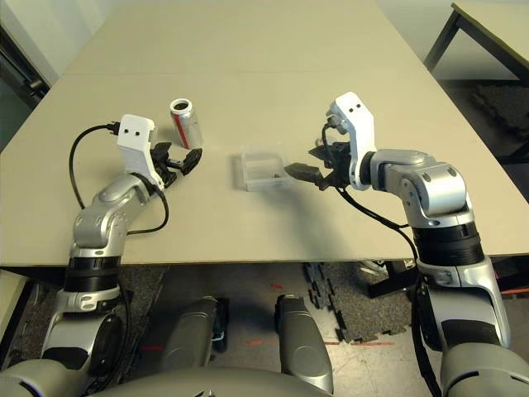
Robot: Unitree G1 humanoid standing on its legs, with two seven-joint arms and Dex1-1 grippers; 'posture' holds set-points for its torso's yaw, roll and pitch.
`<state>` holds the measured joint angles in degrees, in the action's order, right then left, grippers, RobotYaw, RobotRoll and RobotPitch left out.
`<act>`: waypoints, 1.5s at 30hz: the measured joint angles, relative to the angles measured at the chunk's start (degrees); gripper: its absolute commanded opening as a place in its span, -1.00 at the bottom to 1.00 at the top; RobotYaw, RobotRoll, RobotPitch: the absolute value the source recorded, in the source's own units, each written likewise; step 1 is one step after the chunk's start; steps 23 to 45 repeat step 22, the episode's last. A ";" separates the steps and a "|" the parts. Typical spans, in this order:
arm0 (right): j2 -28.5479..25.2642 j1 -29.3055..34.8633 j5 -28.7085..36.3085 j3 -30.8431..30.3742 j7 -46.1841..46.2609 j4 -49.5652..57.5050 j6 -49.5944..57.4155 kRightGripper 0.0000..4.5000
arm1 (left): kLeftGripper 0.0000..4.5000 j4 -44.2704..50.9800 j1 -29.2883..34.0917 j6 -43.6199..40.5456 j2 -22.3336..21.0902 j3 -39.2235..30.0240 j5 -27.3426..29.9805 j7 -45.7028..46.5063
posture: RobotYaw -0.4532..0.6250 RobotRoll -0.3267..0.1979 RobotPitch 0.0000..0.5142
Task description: Pour the medicine from the bottle into the box.
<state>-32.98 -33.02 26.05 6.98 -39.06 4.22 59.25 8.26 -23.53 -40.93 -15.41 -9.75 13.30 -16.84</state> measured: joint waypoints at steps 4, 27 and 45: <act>4.24 0.44 -0.60 7.63 9.51 -0.53 -3.02 1.00 | 0.98 1.85 0.36 0.35 -2.14 -4.37 1.49 0.58 | 0.05 0.25 -0.27; 5.71 -0.05 -8.63 17.30 30.37 -21.60 -26.69 1.00 | 0.98 -28.79 -6.68 28.24 -11.29 -12.98 2.29 -2.91 | 0.08 0.25 -0.17; 5.71 -0.05 -8.63 17.30 30.37 -21.60 -26.69 1.00 | 0.98 -28.79 -6.68 28.24 -11.29 -12.98 2.29 -2.91 | 0.08 0.25 -0.17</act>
